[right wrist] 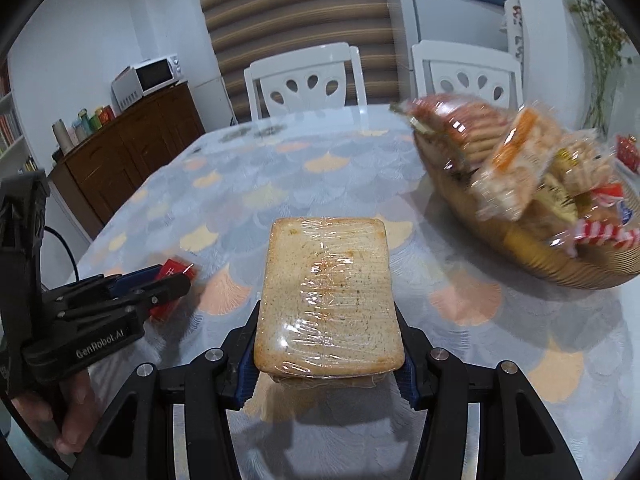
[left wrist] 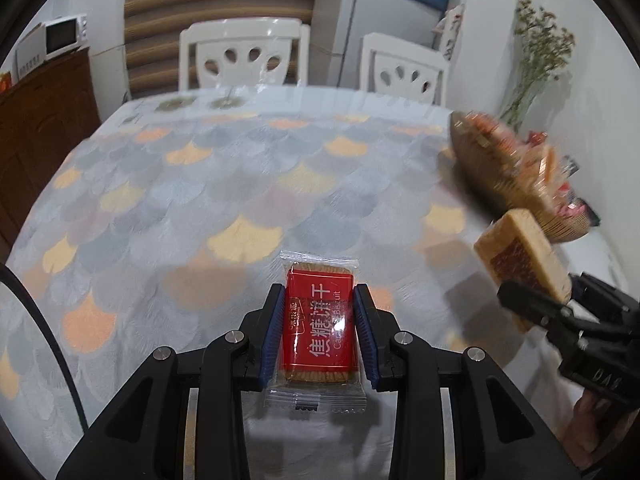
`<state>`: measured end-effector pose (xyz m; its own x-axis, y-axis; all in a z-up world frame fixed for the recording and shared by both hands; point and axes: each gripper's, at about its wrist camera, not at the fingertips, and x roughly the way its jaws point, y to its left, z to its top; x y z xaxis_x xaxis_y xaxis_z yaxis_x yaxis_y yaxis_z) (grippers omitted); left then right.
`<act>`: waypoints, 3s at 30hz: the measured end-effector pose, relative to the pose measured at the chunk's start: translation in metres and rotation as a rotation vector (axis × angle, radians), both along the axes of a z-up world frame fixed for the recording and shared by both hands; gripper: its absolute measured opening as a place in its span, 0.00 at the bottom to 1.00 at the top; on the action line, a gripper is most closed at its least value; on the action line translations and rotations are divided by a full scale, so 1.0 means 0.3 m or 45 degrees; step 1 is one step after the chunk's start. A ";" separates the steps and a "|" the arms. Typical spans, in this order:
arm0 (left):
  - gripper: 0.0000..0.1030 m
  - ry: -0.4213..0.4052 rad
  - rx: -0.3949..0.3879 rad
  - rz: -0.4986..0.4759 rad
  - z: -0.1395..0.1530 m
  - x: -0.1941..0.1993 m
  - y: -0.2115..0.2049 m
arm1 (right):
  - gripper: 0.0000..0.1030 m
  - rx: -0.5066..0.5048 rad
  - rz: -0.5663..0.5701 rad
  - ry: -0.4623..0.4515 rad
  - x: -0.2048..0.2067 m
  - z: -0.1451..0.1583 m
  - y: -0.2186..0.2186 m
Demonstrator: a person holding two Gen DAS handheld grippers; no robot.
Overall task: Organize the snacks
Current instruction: 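Carry the red packet and bread slice over the bowl and release both, then withdraw both open tools from the bowl over the empty table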
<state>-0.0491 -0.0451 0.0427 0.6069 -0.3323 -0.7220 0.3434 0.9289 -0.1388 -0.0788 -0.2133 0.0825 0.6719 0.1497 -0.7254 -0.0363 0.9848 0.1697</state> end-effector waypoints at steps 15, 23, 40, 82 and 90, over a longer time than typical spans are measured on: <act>0.30 -0.207 -0.095 -0.350 0.351 0.145 -0.451 | 0.52 -0.099 -0.373 -0.209 -0.008 0.339 -0.378; 0.30 -0.067 -0.183 -0.448 0.358 0.320 -0.703 | 0.52 -0.099 -0.590 -0.078 0.169 0.379 -0.693; 0.50 -0.113 -0.162 -0.357 0.413 0.265 -0.608 | 0.59 -0.022 -0.500 -0.055 0.149 0.379 -0.638; 0.75 0.092 0.193 0.389 -0.109 -0.054 0.204 | 0.60 -0.142 0.017 0.138 0.079 -0.114 0.204; 0.80 0.114 0.184 0.379 -0.112 -0.049 0.207 | 0.61 -0.089 0.001 0.161 0.086 -0.124 0.185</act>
<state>-0.0639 0.0169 0.0090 0.5942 -0.0407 -0.8033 0.0470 0.9988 -0.0159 -0.0531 -0.1578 0.0454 0.5747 0.0964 -0.8127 -0.0195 0.9944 0.1041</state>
